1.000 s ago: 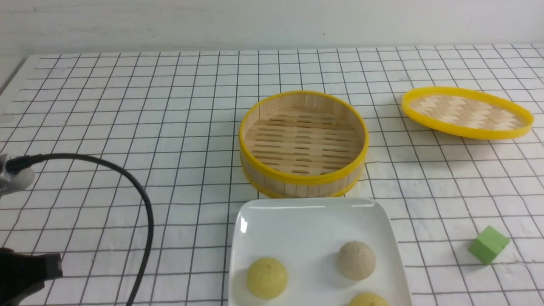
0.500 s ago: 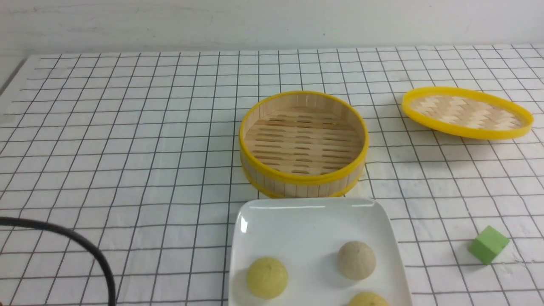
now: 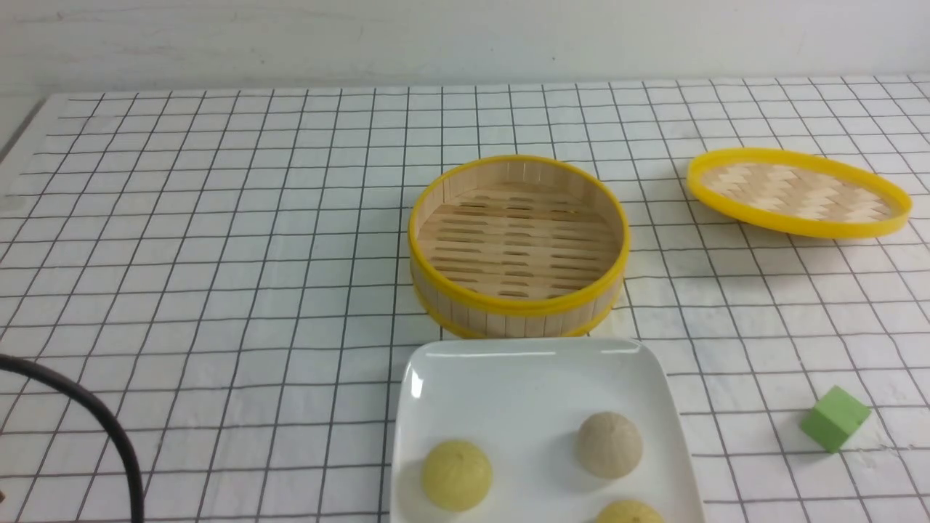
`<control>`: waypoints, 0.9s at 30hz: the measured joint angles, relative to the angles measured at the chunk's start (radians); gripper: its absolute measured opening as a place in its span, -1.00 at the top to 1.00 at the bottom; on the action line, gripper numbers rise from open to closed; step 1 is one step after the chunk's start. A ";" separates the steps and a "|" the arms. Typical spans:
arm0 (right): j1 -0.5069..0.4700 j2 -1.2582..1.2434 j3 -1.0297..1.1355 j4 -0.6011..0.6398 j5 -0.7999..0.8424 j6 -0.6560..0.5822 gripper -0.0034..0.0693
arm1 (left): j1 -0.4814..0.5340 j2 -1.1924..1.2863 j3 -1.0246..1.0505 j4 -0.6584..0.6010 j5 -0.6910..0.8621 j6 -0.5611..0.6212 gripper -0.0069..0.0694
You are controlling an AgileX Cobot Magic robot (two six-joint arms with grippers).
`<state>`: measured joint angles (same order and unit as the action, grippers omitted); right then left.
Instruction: Put the steamed buns into the plate on the white-black tablecloth.
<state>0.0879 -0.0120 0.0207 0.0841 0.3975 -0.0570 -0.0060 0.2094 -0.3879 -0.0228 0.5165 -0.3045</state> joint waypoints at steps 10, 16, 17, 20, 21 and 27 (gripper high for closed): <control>0.000 0.000 0.000 0.000 0.000 0.000 0.68 | 0.000 -0.007 0.044 0.062 -0.025 0.002 0.69; 0.000 0.000 0.000 0.000 0.000 0.000 0.67 | 0.000 -0.109 0.243 0.057 -0.123 0.038 0.68; 0.000 0.000 0.000 0.000 0.000 0.000 0.66 | 0.000 -0.153 0.300 0.062 -0.142 0.056 0.68; 0.000 0.000 0.000 0.000 0.000 0.000 0.65 | 0.000 -0.213 0.398 0.084 -0.165 0.089 0.68; 0.000 0.000 0.000 0.000 0.000 0.000 0.65 | 0.000 -0.214 0.398 0.084 -0.165 0.090 0.68; 0.000 0.000 0.000 0.000 0.000 0.000 0.64 | 0.000 -0.220 0.414 0.094 -0.161 0.099 0.65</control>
<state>0.0879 -0.0120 0.0207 0.0841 0.3975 -0.0570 -0.0060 -0.0110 0.0265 0.0716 0.3559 -0.2050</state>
